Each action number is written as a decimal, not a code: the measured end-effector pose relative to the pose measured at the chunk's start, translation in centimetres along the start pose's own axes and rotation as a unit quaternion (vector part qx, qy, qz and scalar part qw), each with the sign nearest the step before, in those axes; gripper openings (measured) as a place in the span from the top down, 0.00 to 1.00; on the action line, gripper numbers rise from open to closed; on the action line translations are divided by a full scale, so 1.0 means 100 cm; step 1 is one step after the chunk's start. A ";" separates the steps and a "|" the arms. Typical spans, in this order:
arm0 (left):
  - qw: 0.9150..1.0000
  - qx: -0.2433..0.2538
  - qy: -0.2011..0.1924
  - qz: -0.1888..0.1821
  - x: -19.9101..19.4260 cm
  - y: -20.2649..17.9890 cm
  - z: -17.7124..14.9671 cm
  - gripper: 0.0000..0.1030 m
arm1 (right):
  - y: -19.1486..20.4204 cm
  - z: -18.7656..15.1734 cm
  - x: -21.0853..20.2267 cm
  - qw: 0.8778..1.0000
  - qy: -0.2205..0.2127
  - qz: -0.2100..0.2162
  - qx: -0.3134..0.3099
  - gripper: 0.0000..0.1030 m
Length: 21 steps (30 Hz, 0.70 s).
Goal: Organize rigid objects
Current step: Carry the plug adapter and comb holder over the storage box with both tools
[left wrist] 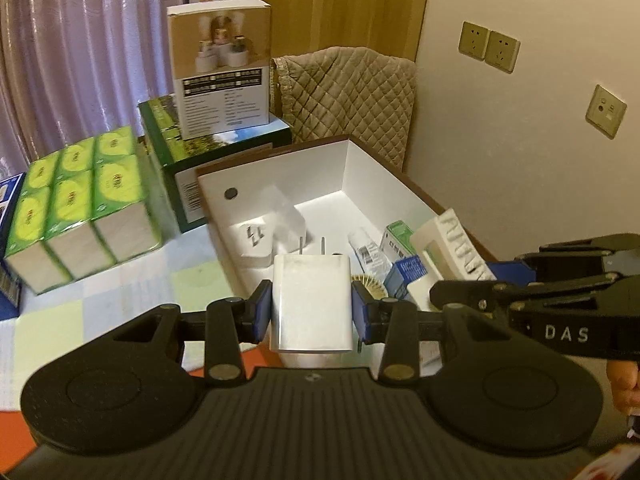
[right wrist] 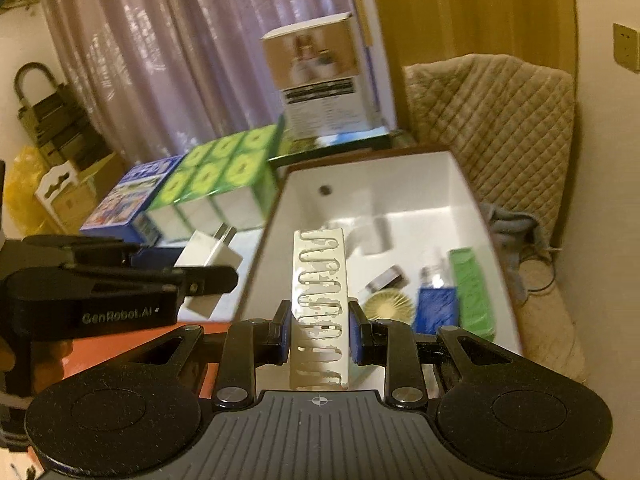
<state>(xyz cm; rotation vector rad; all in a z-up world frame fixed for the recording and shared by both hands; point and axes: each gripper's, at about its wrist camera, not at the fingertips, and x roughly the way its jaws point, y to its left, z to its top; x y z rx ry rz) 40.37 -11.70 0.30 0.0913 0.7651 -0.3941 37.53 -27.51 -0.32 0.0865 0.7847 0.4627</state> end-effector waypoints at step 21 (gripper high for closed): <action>0.998 0.000 0.053 0.024 0.129 0.003 0.049 0.65 | -0.077 0.053 0.109 0.999 0.037 -0.038 -0.002 0.76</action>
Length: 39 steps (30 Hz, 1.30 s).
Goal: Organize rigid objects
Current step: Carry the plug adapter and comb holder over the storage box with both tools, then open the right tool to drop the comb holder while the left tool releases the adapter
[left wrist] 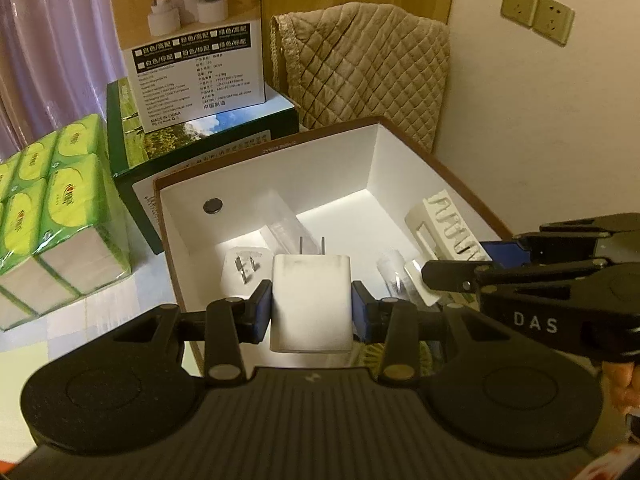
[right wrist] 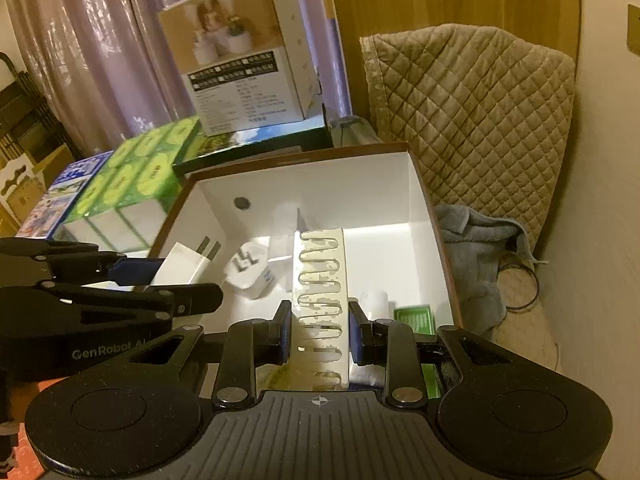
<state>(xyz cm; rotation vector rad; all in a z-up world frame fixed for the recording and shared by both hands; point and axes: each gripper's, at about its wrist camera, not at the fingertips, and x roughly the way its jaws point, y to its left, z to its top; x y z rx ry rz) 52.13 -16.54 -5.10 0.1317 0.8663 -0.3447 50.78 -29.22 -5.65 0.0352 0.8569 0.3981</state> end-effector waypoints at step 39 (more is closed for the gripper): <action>0.999 0.006 0.050 0.005 0.056 0.006 0.005 0.65 | -0.025 0.022 0.054 0.999 0.009 -0.023 -0.040 0.69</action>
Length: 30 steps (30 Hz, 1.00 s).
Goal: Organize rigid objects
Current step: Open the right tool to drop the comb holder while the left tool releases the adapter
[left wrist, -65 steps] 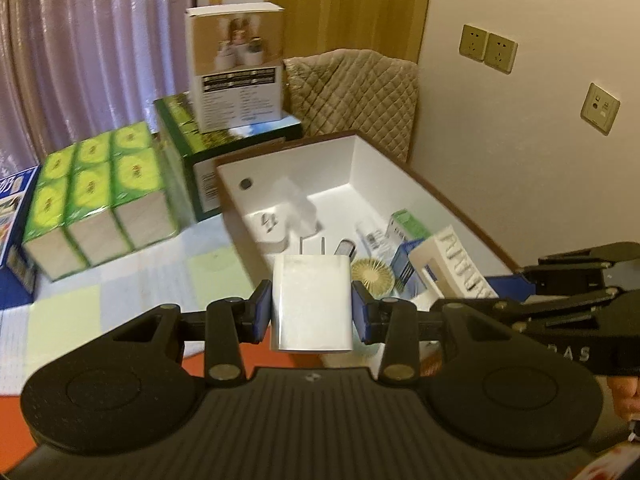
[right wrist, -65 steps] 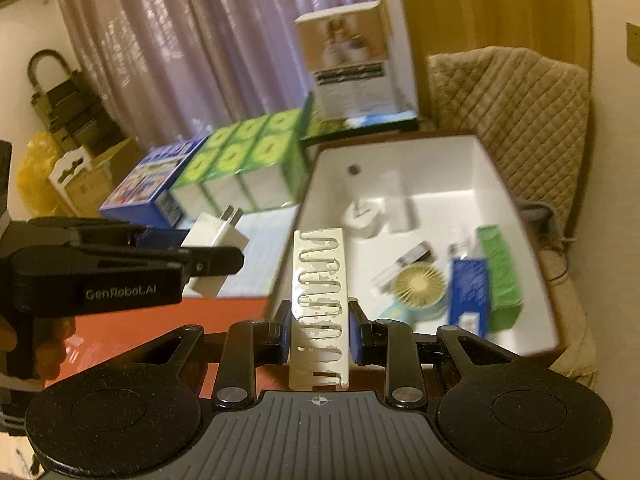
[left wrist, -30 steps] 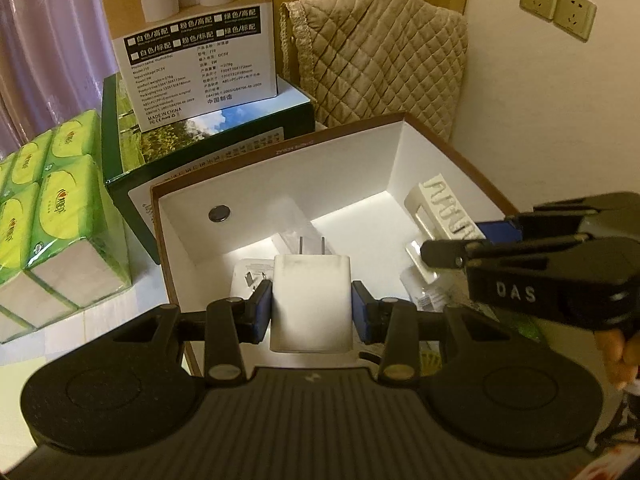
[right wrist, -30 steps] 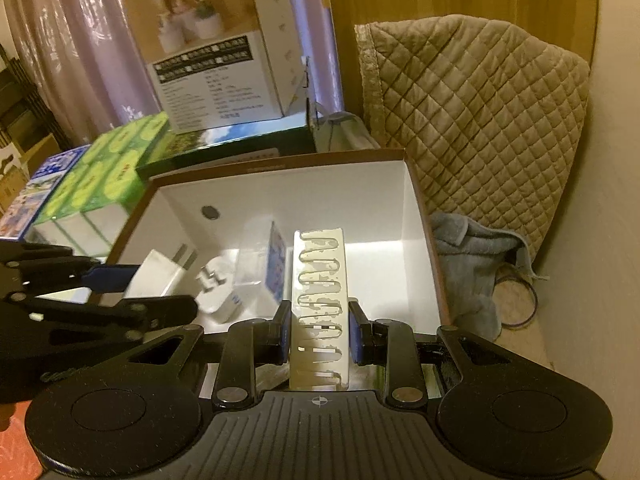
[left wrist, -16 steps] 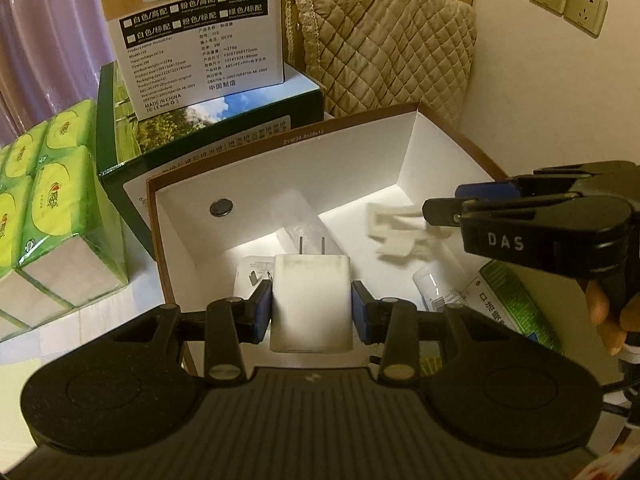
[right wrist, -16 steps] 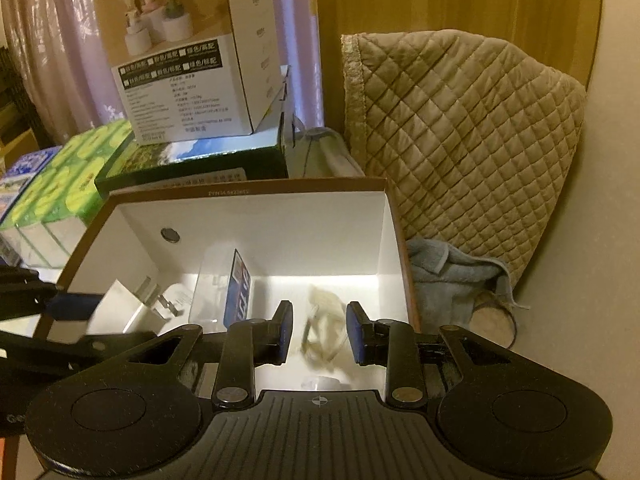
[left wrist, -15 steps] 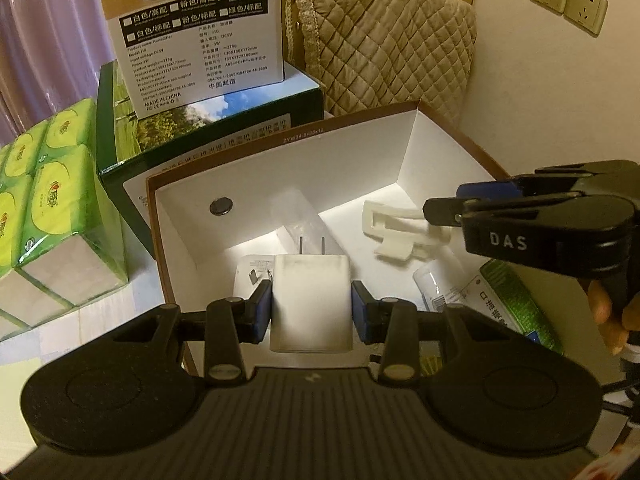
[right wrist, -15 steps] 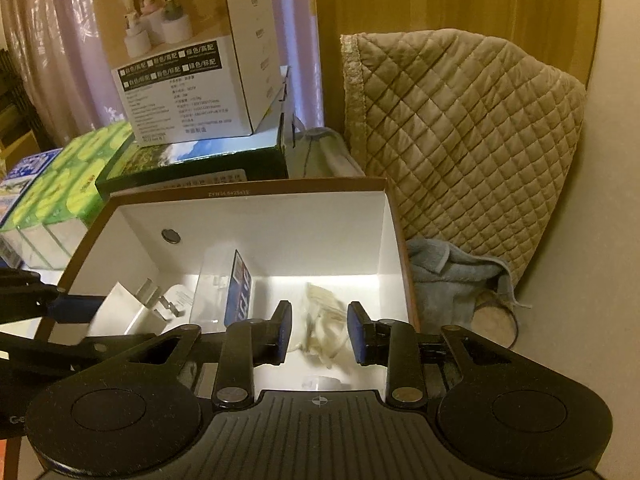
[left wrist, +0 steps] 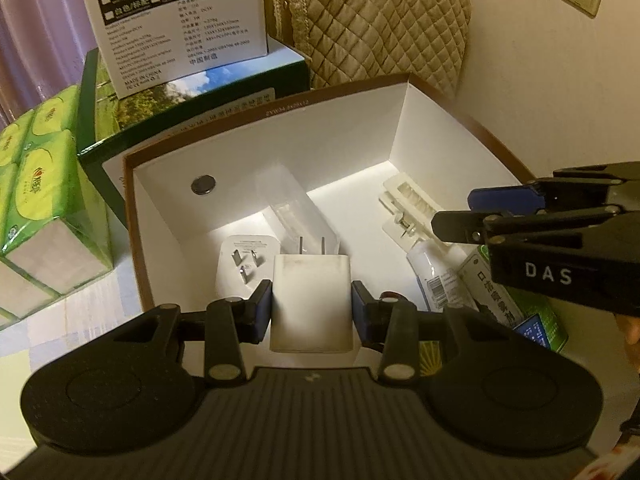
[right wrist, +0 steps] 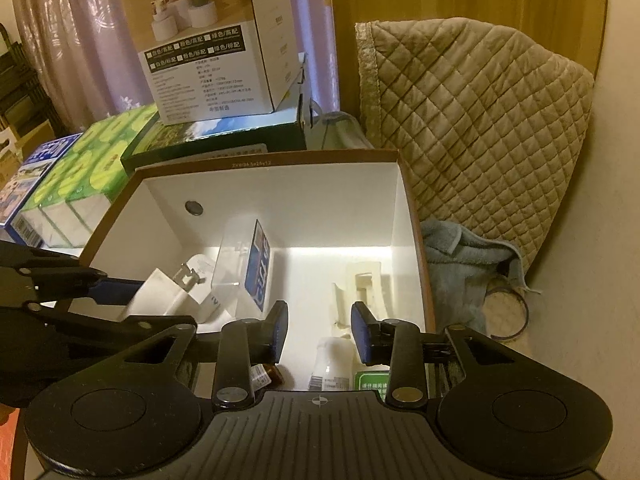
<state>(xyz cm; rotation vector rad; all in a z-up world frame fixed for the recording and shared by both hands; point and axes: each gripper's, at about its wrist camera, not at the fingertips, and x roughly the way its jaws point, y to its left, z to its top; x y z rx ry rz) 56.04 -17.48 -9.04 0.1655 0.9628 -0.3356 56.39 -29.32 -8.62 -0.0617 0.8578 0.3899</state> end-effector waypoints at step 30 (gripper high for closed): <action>1.000 0.008 -0.015 0.001 -0.017 0.002 -0.008 0.57 | 0.008 -0.016 -0.025 1.000 0.003 0.010 -0.009 0.40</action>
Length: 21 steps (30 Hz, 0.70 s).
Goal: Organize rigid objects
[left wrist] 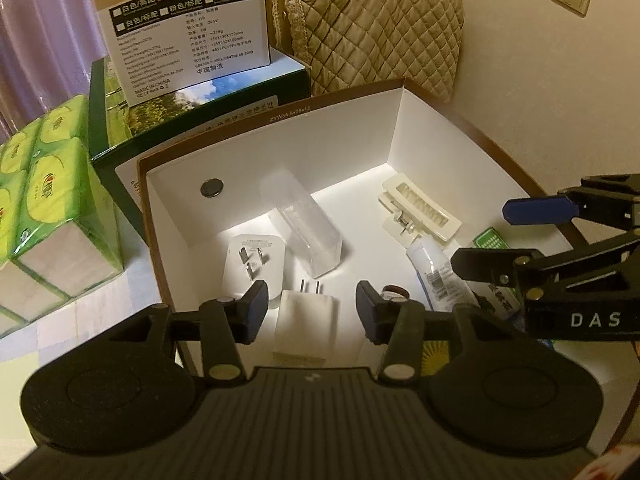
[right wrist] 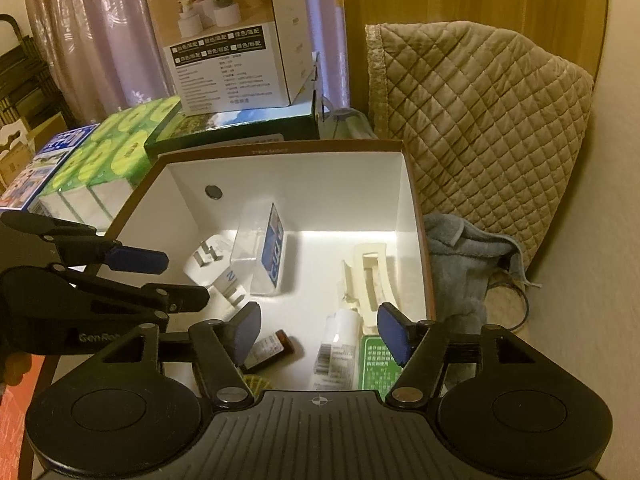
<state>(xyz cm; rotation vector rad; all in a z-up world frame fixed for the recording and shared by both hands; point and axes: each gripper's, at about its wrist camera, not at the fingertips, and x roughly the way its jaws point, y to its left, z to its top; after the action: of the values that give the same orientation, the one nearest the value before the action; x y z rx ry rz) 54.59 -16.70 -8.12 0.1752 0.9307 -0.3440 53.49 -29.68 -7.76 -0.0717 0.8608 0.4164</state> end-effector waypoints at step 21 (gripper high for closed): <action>0.997 -0.024 -0.061 0.042 -0.092 -0.007 -0.033 0.32 | 0.013 -0.026 -0.058 0.999 -0.017 0.049 0.010 0.33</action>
<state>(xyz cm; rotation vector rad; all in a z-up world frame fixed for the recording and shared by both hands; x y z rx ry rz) 46.83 -14.39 -2.57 0.1466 0.8070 -0.2504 47.77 -30.96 -4.94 -0.0037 0.8368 0.5003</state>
